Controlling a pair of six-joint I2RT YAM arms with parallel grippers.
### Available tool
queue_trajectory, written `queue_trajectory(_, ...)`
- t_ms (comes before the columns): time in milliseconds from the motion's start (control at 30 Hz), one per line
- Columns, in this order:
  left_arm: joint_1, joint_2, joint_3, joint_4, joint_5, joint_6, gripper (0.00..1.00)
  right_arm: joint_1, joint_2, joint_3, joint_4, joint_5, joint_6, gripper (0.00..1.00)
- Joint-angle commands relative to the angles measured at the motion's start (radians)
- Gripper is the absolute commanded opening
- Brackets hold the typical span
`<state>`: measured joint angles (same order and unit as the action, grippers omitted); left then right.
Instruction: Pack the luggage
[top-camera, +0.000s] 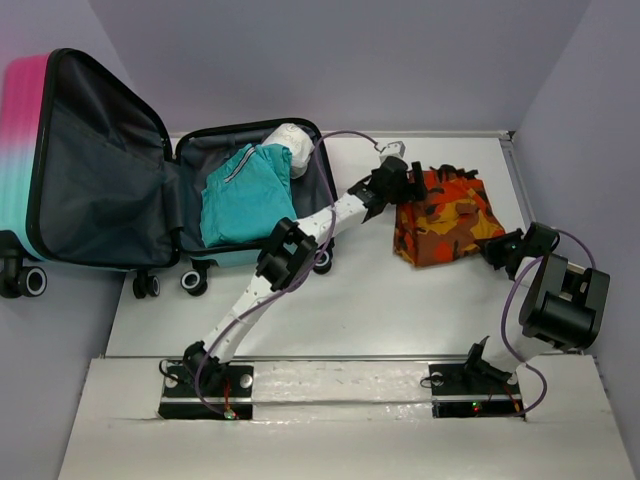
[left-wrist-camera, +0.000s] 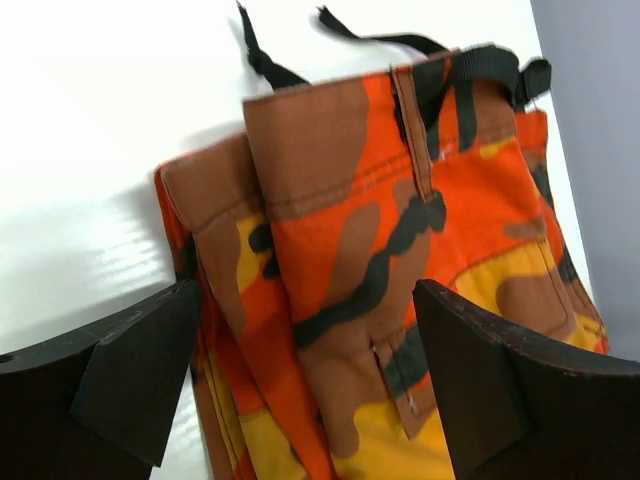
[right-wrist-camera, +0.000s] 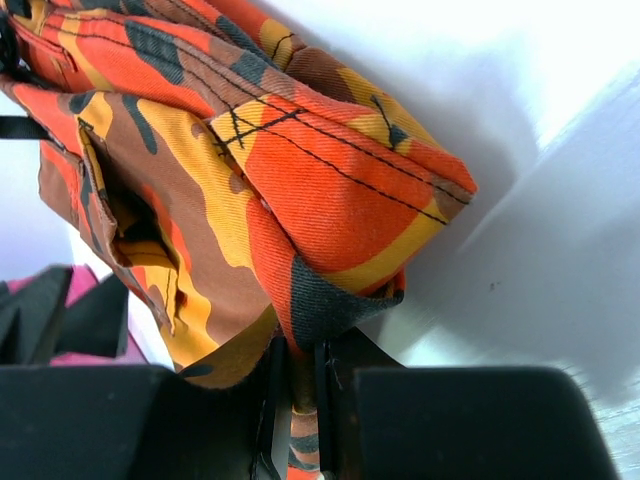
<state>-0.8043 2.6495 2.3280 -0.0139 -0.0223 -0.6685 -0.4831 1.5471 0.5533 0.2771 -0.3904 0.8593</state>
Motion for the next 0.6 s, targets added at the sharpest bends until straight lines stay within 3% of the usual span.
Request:
queue_trajectory(0,0.013,0.049,0.103,-0.058,-0.093,0.020,0.99,0.008,0.004,-0.019,-0.010,-0.088,-0.028,0.09)
queue_trajectory(133,0.014,0.092,0.103,-0.058,-0.110,0.027,0.99,0.008,-0.025,-0.050,0.002,-0.111,-0.034,0.07)
queue_trajectory(200,0.011,0.099,0.117,-0.060,-0.114,0.041,0.91,0.008,-0.056,-0.064,-0.003,-0.105,-0.046,0.07)
queue_trajectory(267,0.007,0.095,0.129,-0.084,-0.166,0.076,0.94,0.008,-0.077,-0.082,-0.009,-0.099,-0.055,0.07)
queue_trajectory(400,-0.013,0.105,0.151,-0.077,-0.188,0.148,0.89,0.008,-0.117,-0.096,-0.012,-0.116,-0.057,0.07)
queue_trajectory(467,-0.021,0.139,0.203,-0.087,-0.151,0.149,0.80,0.008,-0.134,-0.101,-0.015,-0.130,-0.055,0.07)
queue_trajectory(500,-0.022,0.141,0.200,-0.093,-0.133,0.129,0.63,0.008,-0.142,-0.102,-0.021,-0.133,-0.059,0.07)
queue_trajectory(567,-0.024,0.122,0.139,-0.055,-0.111,0.110,0.52,0.008,-0.176,-0.105,-0.035,-0.139,-0.065,0.07)
